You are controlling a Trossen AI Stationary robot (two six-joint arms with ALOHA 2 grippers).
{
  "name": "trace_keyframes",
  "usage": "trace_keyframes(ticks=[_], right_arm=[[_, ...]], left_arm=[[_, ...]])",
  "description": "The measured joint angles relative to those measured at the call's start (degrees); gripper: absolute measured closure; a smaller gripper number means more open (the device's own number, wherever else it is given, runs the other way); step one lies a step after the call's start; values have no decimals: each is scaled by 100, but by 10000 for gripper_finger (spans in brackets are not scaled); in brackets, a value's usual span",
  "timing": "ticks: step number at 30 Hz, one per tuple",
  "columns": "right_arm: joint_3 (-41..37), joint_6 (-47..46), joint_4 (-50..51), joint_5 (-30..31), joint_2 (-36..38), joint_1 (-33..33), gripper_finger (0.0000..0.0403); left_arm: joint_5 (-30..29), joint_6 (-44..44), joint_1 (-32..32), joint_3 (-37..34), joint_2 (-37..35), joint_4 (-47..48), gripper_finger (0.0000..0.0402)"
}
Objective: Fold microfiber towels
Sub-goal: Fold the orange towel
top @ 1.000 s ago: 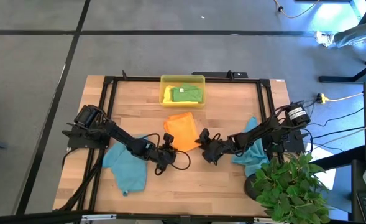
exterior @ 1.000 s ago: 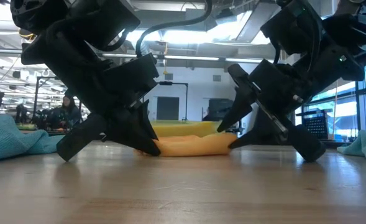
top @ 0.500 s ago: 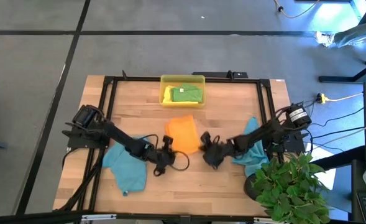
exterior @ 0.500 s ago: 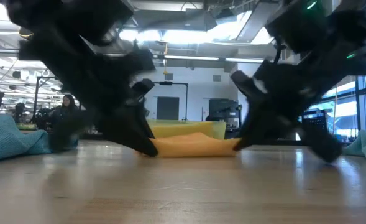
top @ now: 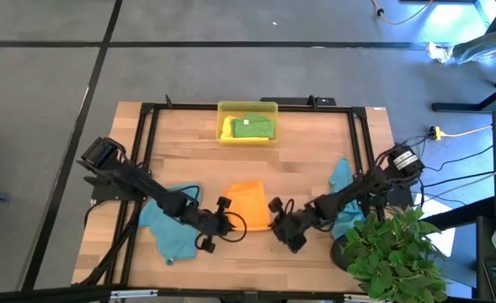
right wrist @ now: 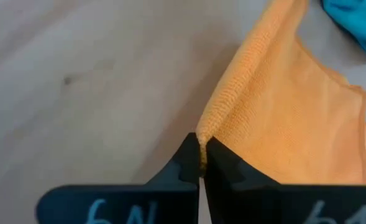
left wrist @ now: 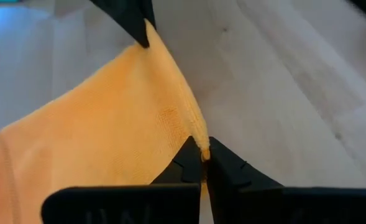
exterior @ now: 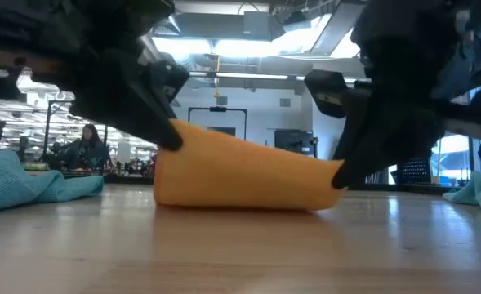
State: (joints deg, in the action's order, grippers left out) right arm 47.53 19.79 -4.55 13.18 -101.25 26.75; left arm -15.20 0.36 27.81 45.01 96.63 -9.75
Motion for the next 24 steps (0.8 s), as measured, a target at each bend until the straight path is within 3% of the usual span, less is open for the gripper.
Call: trace_keyframes(ticks=[12,19,24], right_arm=[[41,-335,-84,-1081,203,-299,397],[45,-381,-529,-1275,205,-309,397],[34,-449,-990,-2170,208,-790,397]], left_arm=[[627,-304,2,5,5,-101,401],[777,-291,106,13,3,-116,401],[1073,-293,-94,-195,-26,-128,401]])
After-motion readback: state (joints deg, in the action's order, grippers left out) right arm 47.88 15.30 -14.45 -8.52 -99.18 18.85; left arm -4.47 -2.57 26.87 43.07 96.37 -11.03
